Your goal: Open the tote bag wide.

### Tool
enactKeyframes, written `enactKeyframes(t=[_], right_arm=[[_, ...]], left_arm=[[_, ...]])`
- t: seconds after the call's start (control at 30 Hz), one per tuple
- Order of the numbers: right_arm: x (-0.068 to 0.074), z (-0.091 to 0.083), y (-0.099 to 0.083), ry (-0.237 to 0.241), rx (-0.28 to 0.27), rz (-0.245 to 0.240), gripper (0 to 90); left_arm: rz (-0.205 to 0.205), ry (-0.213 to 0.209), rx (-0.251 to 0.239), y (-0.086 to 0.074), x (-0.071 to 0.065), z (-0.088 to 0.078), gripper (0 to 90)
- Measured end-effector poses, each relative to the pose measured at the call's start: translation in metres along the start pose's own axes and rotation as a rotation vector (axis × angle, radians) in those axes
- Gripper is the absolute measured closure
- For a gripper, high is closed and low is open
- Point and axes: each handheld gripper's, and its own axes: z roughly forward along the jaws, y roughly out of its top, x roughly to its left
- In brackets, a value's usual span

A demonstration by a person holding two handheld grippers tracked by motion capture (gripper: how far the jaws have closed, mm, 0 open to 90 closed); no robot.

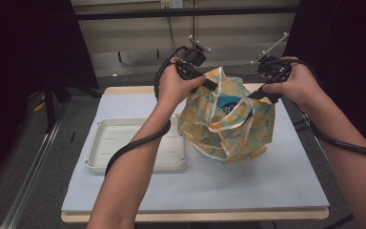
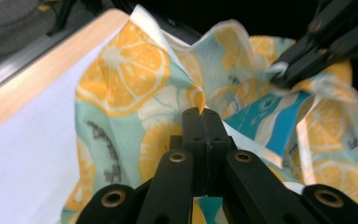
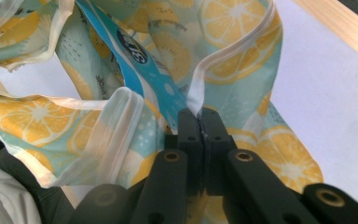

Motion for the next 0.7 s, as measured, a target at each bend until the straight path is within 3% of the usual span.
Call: enactKeyframes(t=[0.17,0.23,0.37,0.53,0.7], right_arm=[[0.003,-0.01,0.002,0.0,-0.01,0.009,80.3],[0.004,-0.015,0.004,-0.003,-0.018,0.002,78.2],[0.007,-0.015,0.006,-0.002,-0.005,-0.002,89.4],[-0.001,-0.009,0.0,-0.01,-0.001,0.019,90.0],[-0.012,0.0,-0.012,-0.024,0.026,0.041,90.0]], left_arm=[[-0.013,0.012,0.03,-0.005,0.003,0.006,90.0],[-0.038,0.01,0.025,-0.006,0.003,0.008,90.0],[-0.054,-0.002,0.025,-0.009,0.006,0.012,90.0],[-0.05,0.015,0.043,-0.014,0.01,0.01,90.0],[-0.079,0.033,0.056,-0.025,0.019,0.011,90.0]])
